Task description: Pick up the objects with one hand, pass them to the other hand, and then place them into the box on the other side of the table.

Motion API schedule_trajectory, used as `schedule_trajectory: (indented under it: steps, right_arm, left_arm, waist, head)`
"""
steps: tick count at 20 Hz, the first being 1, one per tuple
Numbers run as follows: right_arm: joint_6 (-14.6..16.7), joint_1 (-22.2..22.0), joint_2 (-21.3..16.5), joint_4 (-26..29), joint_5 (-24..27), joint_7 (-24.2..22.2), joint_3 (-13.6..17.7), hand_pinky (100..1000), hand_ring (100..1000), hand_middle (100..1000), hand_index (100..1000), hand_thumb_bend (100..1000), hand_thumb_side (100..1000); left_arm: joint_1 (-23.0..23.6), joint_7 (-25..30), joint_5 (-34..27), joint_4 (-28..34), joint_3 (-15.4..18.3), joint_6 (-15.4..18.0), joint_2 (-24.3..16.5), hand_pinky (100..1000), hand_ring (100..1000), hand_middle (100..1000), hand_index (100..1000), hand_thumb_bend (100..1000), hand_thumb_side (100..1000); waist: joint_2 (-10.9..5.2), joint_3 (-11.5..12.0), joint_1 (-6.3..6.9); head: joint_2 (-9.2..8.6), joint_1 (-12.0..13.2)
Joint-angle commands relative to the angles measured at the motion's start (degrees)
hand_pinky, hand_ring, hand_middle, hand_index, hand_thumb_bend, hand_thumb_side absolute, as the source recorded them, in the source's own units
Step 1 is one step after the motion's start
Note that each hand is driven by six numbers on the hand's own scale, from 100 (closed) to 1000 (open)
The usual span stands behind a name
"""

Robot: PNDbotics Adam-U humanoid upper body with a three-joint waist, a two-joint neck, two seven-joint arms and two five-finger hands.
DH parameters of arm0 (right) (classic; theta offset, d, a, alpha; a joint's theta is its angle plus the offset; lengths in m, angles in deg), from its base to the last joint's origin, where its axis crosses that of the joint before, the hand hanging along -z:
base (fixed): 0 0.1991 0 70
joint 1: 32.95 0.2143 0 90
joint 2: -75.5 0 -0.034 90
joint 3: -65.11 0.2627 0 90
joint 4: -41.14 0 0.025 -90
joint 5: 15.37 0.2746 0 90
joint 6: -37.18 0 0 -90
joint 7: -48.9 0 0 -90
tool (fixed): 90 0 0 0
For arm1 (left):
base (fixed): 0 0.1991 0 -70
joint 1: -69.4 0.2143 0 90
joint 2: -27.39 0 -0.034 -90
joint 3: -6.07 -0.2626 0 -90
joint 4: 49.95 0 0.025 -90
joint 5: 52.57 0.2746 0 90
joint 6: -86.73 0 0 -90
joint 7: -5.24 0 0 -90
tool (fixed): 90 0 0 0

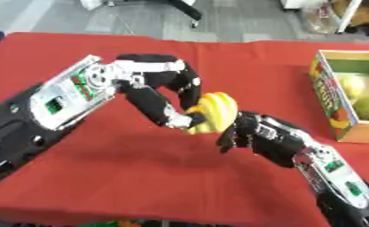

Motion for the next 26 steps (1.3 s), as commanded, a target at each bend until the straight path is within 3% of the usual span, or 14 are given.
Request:
schedule_trajectory:
  steps: [1, 13, 17, 19, 22, 26]
  right_arm:
    - [0.14, 1.13, 0.11, 1.3, -0.32, -0.11, 0.03, 658, 676, 498, 832, 412, 533]
    - [0.17, 1.51, 0.08, 3.08, -0.63, -1.2, -0.3, 657, 675, 493, 785, 401, 533]
    - [0.5, 1.45, -0.06, 3.68, -1.44, -0.92, -0.18, 653, 669, 487, 682, 376, 511]
    - [0.65, 1.44, -0.11, 3.82, -1.86, -0.2, -0.12, 649, 661, 479, 611, 312, 477]
    - [0.54, 1.37, -0.16, 3.76, -2.17, 1.85, -0.01, 639, 637, 457, 470, 115, 354]
    - [0.04, 1.22, -0.25, 3.55, -2.43, 5.92, 0.05, 629, 612, 427, 360, 100, 200]
  left_arm:
    - [-1.52, -0.78, -0.6, 0.36, 0.36, -0.35, -0.24, 635, 526, 455, 423, 185, 143]
    - [-1.77, -1.71, -0.61, 0.33, -0.34, -0.86, 0.68, 645, 575, 456, 424, 182, 136]
    - [-1.6, -1.39, -0.12, 0.05, -0.41, -0.98, 0.67, 650, 587, 457, 426, 172, 141]
    - [-1.56, -1.29, 0.02, -0.06, -0.42, -1.0, 0.7, 651, 590, 458, 427, 170, 141]
    - [-1.57, -1.14, 0.24, -0.14, -0.42, -1.01, 0.69, 655, 597, 463, 432, 172, 143]
    - [-1.54, -0.85, 0.95, -0.1, -0.2, -0.81, 0.46, 662, 610, 480, 451, 203, 148]
  waist:
    - [-1.34, -0.14, 0.85]
    - [-1.35, -0.45, 0.82]
    - [-1.35, -0.48, 0.82]
    - [-1.36, -0.47, 0.82]
    - [-1.36, -0.46, 0.81]
    - [-1.35, -0.4, 0.8]
  head:
    - [0.31, 0.07]
    - [0.31, 0.27]
    - [0.31, 0.34]
    - [0.31, 0.36]
    - [0.31, 0.43]
    - [0.31, 0.51]
